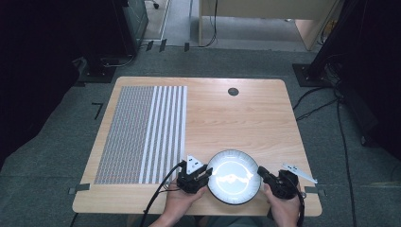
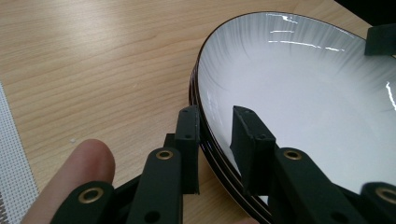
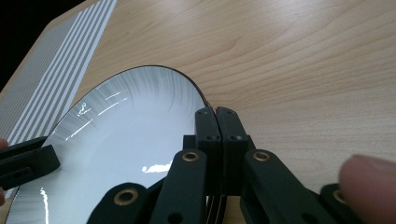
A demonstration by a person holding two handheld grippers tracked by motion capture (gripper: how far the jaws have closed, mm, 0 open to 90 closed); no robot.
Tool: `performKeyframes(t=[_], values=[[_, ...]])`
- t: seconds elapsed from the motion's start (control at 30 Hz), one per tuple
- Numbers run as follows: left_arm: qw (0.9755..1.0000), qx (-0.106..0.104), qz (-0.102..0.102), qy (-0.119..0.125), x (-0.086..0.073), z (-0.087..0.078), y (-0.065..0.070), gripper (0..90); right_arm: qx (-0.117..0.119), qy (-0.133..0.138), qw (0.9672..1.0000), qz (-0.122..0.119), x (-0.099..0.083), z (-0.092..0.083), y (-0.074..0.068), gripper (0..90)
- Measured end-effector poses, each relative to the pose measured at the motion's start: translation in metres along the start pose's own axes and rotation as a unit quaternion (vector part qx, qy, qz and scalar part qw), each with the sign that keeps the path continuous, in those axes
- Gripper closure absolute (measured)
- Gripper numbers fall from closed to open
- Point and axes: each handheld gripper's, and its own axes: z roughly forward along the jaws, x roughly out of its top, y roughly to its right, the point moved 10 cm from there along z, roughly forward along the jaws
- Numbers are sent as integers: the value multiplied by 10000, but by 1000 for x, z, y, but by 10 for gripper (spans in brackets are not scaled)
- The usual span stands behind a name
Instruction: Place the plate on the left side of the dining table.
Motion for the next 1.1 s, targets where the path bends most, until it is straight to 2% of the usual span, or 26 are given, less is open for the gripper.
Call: performKeyframes(t=[0.07,0.23,0.43,0.67,0.7,0.73,0.8,0.97,1.03,1.1], values=[[10000,-83,-40,-1,0,0,1,670,8,11,10000,-10,1,0,0,897],[9999,-36,-114,36,3,-3,-4,609,17,89,10000,-14,4,-5,-1,900],[9996,-49,-199,168,8,-8,-5,586,55,170,9998,-24,10,-11,2,900],[9994,-147,-135,269,13,-12,3,585,68,187,9998,-75,12,-17,3,900],[9994,-161,-134,267,12,-12,5,586,69,231,9997,-73,14,-18,3,900],[9994,-183,-125,254,12,-11,6,589,-2,414,9991,-124,22,-25,6,900],[9997,-119,-67,185,9,-8,7,585,-10,465,9988,-140,26,-29,9,900],[10000,-54,-48,52,3,-3,4,610,53,367,9993,-66,21,-29,14,900],[9999,-33,-39,88,4,-4,5,608,268,121,9996,42,15,-23,12,900],[9999,-42,-54,111,5,-5,6,604,336,70,9994,110,13,-20,12,900]])
